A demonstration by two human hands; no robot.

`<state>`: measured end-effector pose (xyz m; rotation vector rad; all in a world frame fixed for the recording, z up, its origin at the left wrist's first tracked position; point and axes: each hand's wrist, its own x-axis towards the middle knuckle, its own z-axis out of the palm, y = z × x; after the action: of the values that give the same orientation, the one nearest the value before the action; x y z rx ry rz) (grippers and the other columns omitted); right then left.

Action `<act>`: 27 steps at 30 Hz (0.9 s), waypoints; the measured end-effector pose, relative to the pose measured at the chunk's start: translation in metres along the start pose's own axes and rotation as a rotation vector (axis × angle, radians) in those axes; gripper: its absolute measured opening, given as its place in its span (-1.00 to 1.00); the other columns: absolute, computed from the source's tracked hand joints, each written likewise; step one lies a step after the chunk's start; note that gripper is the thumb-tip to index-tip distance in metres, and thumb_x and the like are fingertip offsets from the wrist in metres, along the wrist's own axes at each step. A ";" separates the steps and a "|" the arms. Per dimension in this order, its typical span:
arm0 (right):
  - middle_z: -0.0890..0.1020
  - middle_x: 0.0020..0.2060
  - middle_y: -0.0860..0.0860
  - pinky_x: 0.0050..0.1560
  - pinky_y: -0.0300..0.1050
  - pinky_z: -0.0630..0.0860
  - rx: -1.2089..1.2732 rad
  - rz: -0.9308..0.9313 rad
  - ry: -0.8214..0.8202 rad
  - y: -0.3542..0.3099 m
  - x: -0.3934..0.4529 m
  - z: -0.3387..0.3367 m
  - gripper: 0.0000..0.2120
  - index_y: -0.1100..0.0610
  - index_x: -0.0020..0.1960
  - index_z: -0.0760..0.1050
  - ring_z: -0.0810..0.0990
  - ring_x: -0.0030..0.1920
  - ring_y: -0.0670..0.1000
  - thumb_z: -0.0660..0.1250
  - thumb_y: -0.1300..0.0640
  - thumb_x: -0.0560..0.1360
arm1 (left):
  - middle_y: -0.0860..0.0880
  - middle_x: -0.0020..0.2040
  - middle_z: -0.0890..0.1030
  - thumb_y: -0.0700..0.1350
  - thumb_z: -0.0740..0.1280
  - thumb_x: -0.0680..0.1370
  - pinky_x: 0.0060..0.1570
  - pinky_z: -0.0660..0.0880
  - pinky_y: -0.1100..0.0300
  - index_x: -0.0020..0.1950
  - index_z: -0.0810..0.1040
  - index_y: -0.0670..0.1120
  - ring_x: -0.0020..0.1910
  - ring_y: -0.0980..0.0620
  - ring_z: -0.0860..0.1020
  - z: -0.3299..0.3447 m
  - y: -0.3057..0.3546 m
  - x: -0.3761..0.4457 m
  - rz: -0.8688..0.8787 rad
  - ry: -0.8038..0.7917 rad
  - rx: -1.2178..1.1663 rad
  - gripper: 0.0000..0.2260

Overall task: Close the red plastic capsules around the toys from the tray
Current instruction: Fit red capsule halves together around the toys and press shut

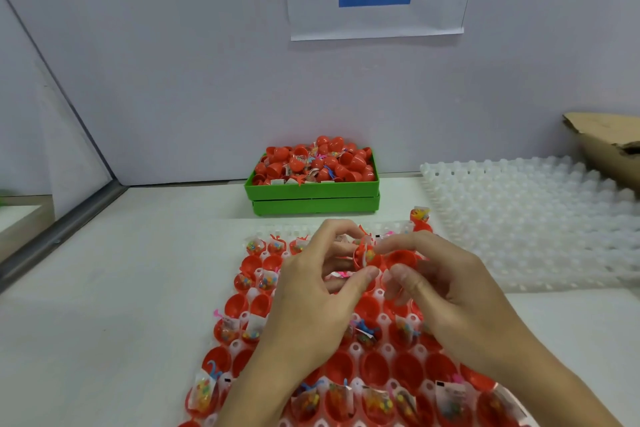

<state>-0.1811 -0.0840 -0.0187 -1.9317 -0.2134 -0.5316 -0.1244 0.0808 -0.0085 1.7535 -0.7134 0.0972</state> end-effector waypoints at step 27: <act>0.61 -0.11 -0.11 -0.21 -0.27 0.57 -0.055 -0.020 -0.003 -0.001 0.000 -0.001 -0.61 -0.09 0.00 0.58 0.67 -0.25 0.01 0.32 0.42 0.52 | 0.15 -0.07 0.67 -0.21 0.51 0.45 -0.16 0.55 0.43 0.06 0.66 0.14 -0.02 0.20 0.65 -0.002 -0.002 0.000 -0.076 -0.005 -0.059 -0.70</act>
<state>-0.1813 -0.0841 -0.0177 -1.9858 -0.2220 -0.5527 -0.1233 0.0827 -0.0097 1.7229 -0.6462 0.0200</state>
